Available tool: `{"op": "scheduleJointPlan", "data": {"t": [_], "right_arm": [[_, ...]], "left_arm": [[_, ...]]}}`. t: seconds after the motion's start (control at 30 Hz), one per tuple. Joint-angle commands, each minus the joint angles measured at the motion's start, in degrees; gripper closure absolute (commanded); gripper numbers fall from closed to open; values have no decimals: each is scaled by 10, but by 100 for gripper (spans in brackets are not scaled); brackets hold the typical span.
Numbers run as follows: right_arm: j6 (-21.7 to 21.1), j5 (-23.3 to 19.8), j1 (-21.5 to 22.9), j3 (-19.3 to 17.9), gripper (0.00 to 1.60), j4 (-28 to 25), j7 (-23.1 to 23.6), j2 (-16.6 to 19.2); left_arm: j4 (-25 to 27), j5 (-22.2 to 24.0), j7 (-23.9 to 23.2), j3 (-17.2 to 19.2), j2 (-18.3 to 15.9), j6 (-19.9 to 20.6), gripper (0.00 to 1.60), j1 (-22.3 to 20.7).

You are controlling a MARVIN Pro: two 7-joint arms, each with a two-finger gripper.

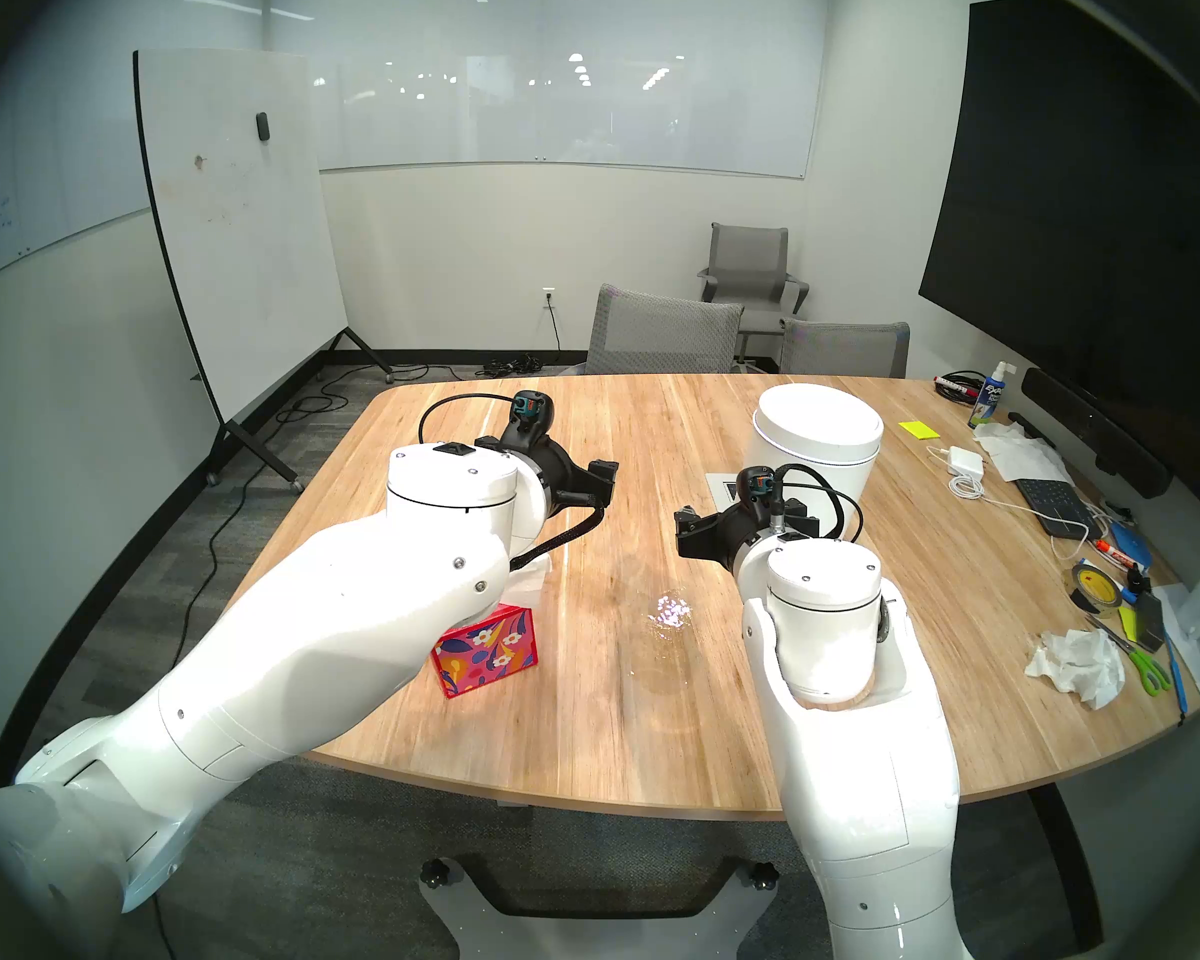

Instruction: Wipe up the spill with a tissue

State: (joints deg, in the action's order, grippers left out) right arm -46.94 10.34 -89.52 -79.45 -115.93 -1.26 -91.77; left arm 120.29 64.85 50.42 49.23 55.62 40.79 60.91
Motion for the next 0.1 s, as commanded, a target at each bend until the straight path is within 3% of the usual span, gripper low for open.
{"op": "scheduleJointPlan", "data": {"t": [0.0,0.07], "right_arm": [[6,1,4,2,0,-15,0,2],[6,0,4,2,0,-15,0,2]], "left_arm": [[13,1,0,6,1,-1,0,-5],[13,1,0,6,1,-1,0,-5]]}}
